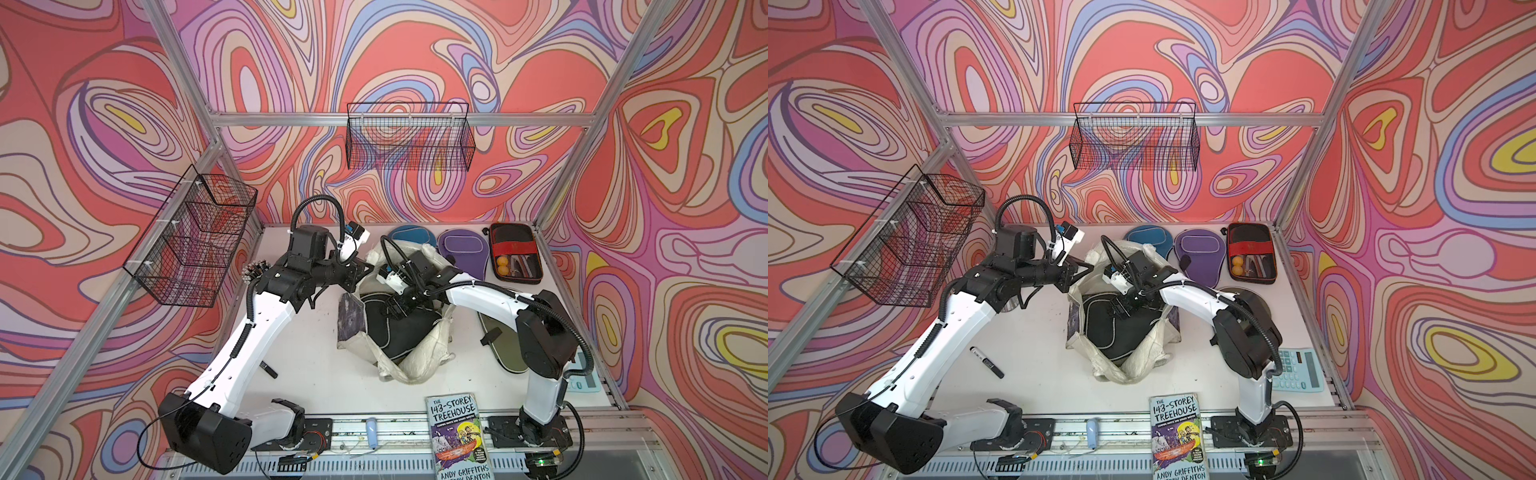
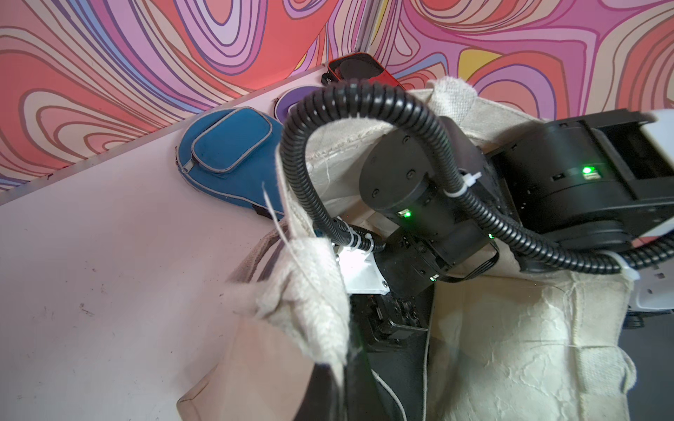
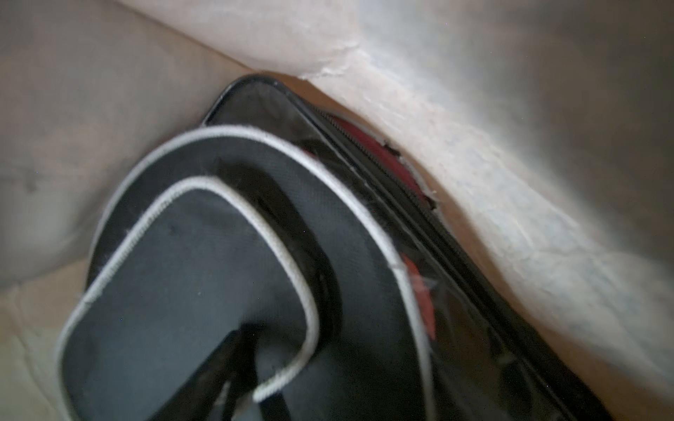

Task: Remove the ping pong set from the canvas bag
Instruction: Pick up the ping pong set from the canvas bag.

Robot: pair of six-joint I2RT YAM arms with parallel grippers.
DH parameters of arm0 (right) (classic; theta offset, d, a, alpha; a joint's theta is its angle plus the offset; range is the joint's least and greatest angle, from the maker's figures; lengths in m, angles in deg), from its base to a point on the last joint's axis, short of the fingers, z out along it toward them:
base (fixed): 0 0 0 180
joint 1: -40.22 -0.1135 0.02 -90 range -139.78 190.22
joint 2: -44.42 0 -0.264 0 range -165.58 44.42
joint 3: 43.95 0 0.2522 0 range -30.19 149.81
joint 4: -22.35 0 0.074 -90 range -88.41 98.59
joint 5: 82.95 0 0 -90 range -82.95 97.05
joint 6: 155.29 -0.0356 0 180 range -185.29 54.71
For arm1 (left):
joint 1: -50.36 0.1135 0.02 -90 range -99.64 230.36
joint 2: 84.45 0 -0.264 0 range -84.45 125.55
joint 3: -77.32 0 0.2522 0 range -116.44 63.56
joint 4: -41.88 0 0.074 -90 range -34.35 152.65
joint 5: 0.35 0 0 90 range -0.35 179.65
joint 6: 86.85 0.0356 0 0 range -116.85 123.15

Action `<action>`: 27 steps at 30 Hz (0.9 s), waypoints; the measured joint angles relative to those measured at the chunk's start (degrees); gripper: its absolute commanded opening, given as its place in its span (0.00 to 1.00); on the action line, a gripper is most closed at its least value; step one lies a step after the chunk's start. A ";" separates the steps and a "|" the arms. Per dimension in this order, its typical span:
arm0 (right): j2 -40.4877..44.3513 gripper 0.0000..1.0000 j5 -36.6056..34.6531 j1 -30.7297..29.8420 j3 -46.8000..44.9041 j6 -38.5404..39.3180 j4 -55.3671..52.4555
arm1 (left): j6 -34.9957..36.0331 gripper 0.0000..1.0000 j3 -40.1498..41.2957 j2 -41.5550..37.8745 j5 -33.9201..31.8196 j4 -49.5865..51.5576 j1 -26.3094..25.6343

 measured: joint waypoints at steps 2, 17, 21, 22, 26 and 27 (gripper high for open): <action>0.02 0.31 0.70 0.24 0.61 -0.26 -0.44 | -0.02 0.00 0.11 0.00 0.04 -0.20 0.00; 2.19 0.00 -1.90 -0.07 3.06 1.09 -6.40 | -0.15 0.00 0.90 -0.02 -0.26 -1.27 0.00; 4.20 0.00 -2.93 -0.15 3.06 1.09 -8.26 | -0.15 0.00 0.96 0.02 -0.44 -1.60 0.00; 5.03 0.00 -3.34 -0.20 3.06 1.05 -8.79 | -0.15 0.00 1.03 0.04 -0.55 -1.77 0.00; 8.57 0.00 -5.05 -0.57 3.50 1.01 -10.80 | -0.20 0.00 1.14 0.72 -1.55 -2.78 0.00; 9.18 0.00 -5.46 -0.61 3.85 1.01 -11.17 | -0.20 0.00 1.14 1.01 -1.81 -2.97 0.00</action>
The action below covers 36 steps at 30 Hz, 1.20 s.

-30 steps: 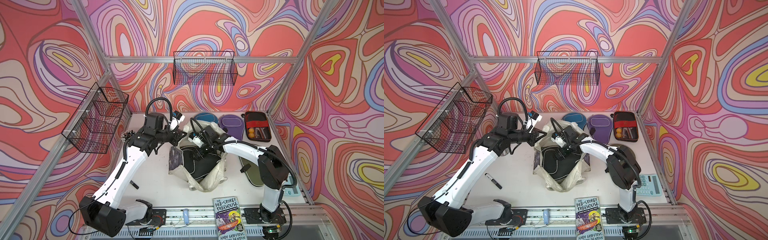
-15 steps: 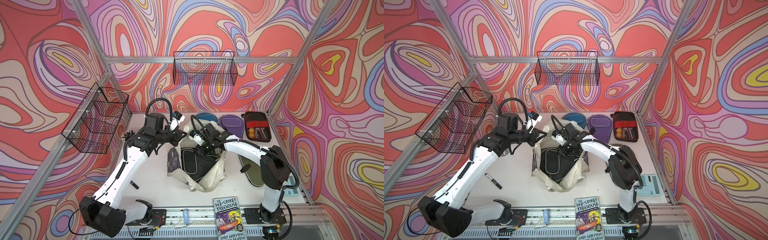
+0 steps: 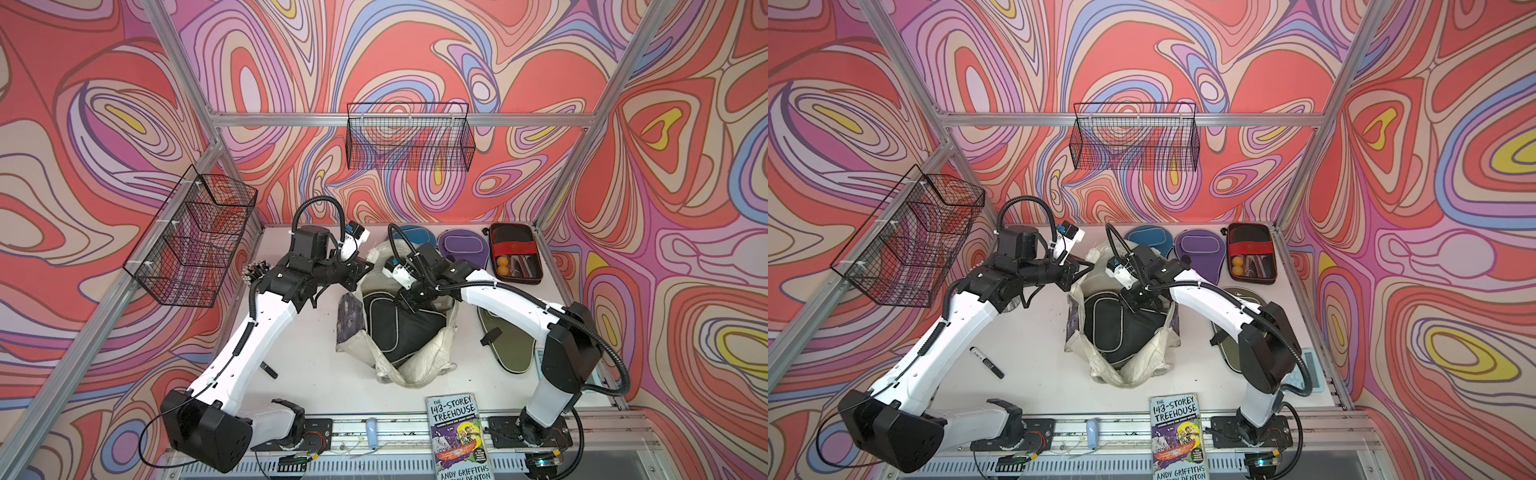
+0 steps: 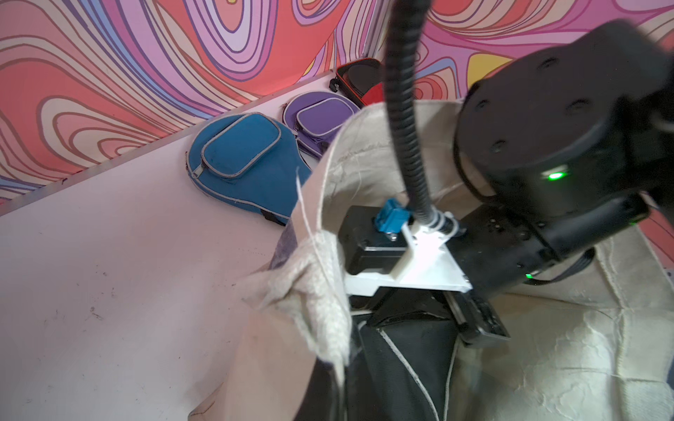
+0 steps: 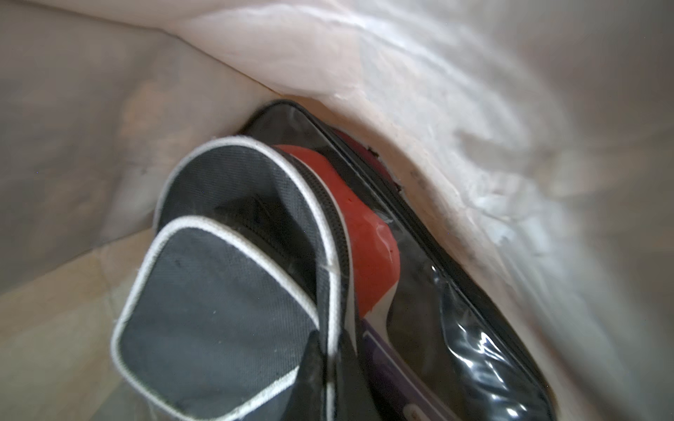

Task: Remove the ping pong set from the canvas bag
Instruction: Pick up the ping pong set from the canvas bag.

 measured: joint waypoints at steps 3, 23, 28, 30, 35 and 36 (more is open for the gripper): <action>1.79 0.00 -1.51 0.09 1.38 -0.07 -0.70 | 0.02 0.00 0.00 1.27 -0.59 -0.11 0.00; 6.93 0.00 -8.15 3.28 12.37 0.09 -6.75 | 1.38 0.27 -0.50 0.15 -9.77 -0.94 0.00; 9.16 0.00 -8.26 4.22 15.54 0.46 -7.45 | 2.23 0.74 -1.36 -2.95 -11.41 -1.22 0.07; 9.70 0.00 -8.09 4.46 16.92 0.68 -7.78 | 2.34 0.84 -1.90 -4.00 -11.56 -1.29 0.13; 10.05 0.00 -6.16 5.97 22.40 1.38 -7.65 | 2.40 0.94 -2.27 -6.36 -11.19 -1.25 1.42; 10.10 0.00 -5.51 6.36 23.54 1.53 -7.10 | 2.40 0.95 -2.27 -6.71 -10.75 -1.25 1.92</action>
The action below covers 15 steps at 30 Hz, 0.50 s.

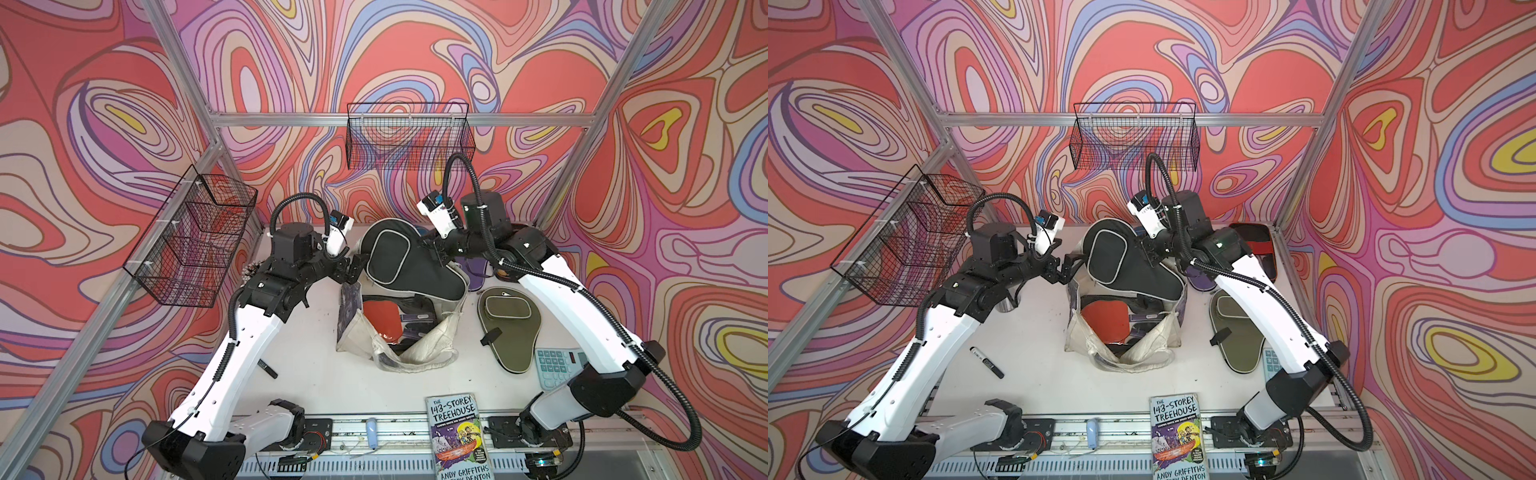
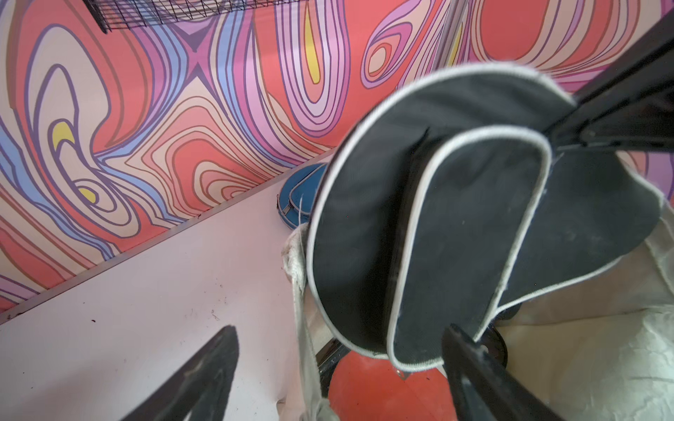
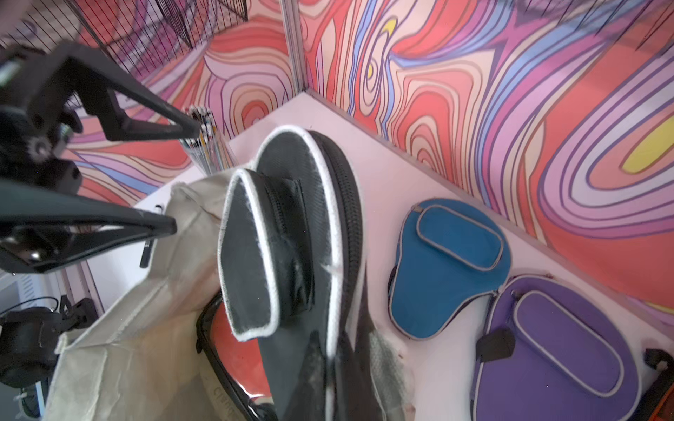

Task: Remove the ping pong set from the canvas bag
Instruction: Pick up the ping pong set from the canvas bag.

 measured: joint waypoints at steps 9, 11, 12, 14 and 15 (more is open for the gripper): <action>0.68 0.00 6.71 3.78 3.76 -1.11 9.68 | -1.88 0.99 3.43 -2.71 6.56 -2.05 2.21; 0.68 0.00 8.50 4.79 3.74 -2.19 11.89 | -3.41 1.00 5.44 -2.97 7.89 -3.91 2.43; 0.68 0.00 9.57 5.42 3.69 -2.86 13.09 | -4.37 1.00 6.54 -3.02 8.61 -4.90 2.54; 0.68 0.00 11.98 6.88 3.48 -4.59 16.09 | -6.29 1.00 8.31 -2.93 10.03 -6.99 2.67; 0.68 0.00 13.16 7.65 3.19 -5.64 17.86 | -7.39 1.00 9.09 -2.86 10.91 -8.28 2.67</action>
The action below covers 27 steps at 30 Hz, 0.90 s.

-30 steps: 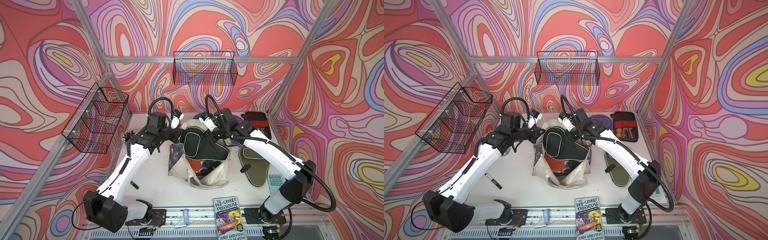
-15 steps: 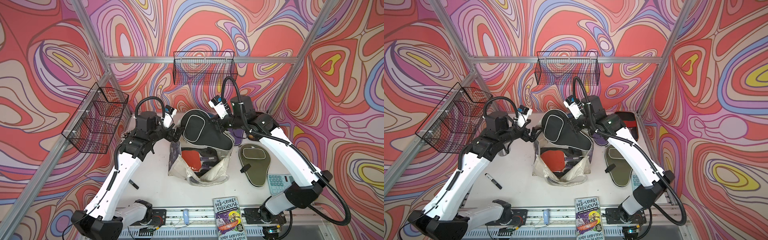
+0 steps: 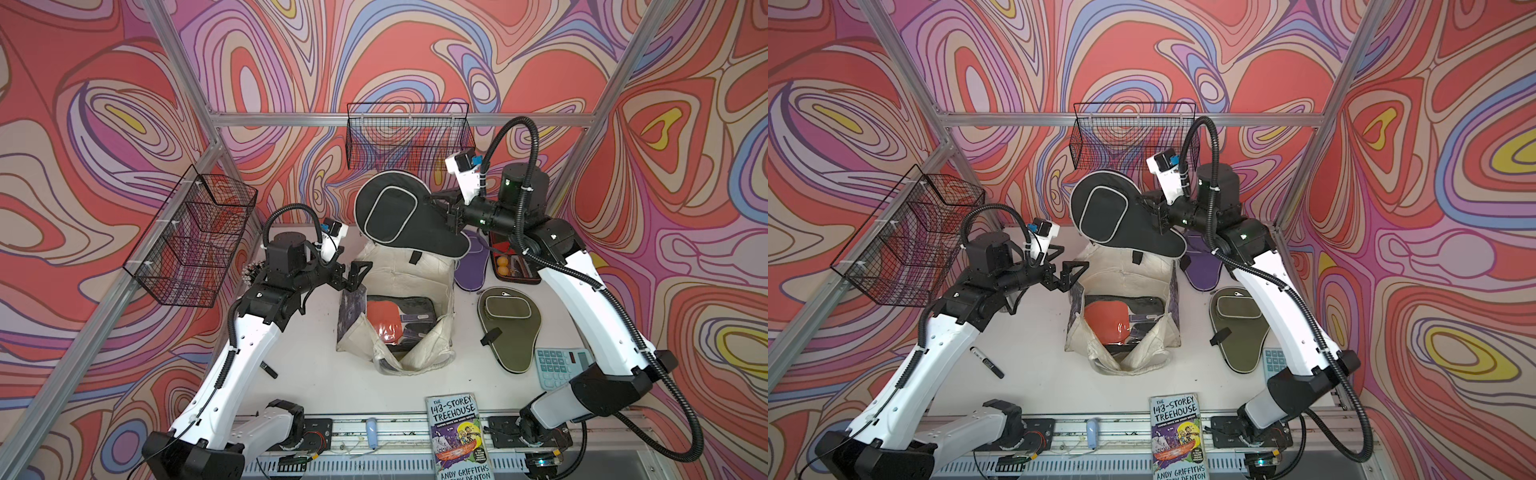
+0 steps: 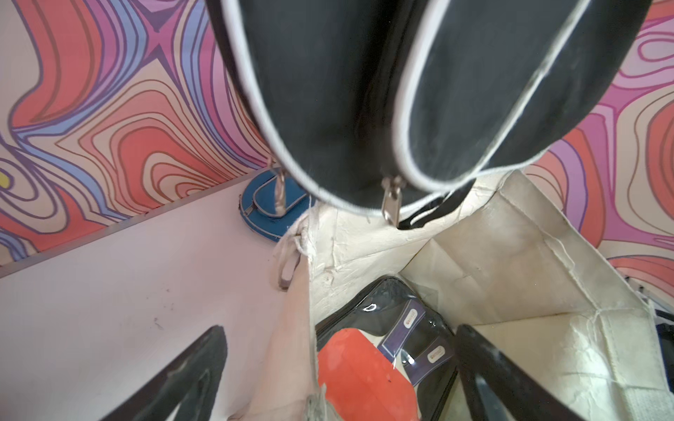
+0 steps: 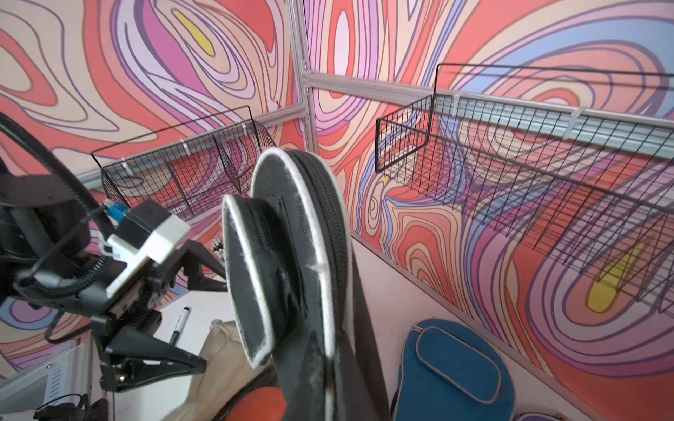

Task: Remove the ping pong set from the canvas bag
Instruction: Pick up the ping pong set from the canvas bag.

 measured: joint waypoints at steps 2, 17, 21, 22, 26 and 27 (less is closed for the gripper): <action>0.00 0.00 2.27 1.16 -0.63 -2.19 3.37 | -2.12 1.00 0.87 0.48 1.75 -2.93 0.04; -1.62 0.00 14.12 2.08 -6.86 -16.72 22.16 | -11.37 1.00 1.22 7.74 7.96 -24.22 0.07; -1.73 0.00 15.43 2.08 -8.74 -19.71 25.46 | -13.05 0.99 1.66 8.72 8.57 -28.24 0.15; -1.73 0.00 15.67 2.08 -9.29 -20.44 26.21 | -13.42 0.97 1.81 8.74 8.72 -29.00 0.15; -1.73 0.00 16.57 2.08 -12.11 -23.61 29.64 | -14.97 0.85 2.82 8.74 9.44 -33.53 0.48; -1.73 0.00 16.68 2.08 -12.79 -24.30 30.21 | -15.34 0.81 3.15 8.74 9.60 -34.51 0.48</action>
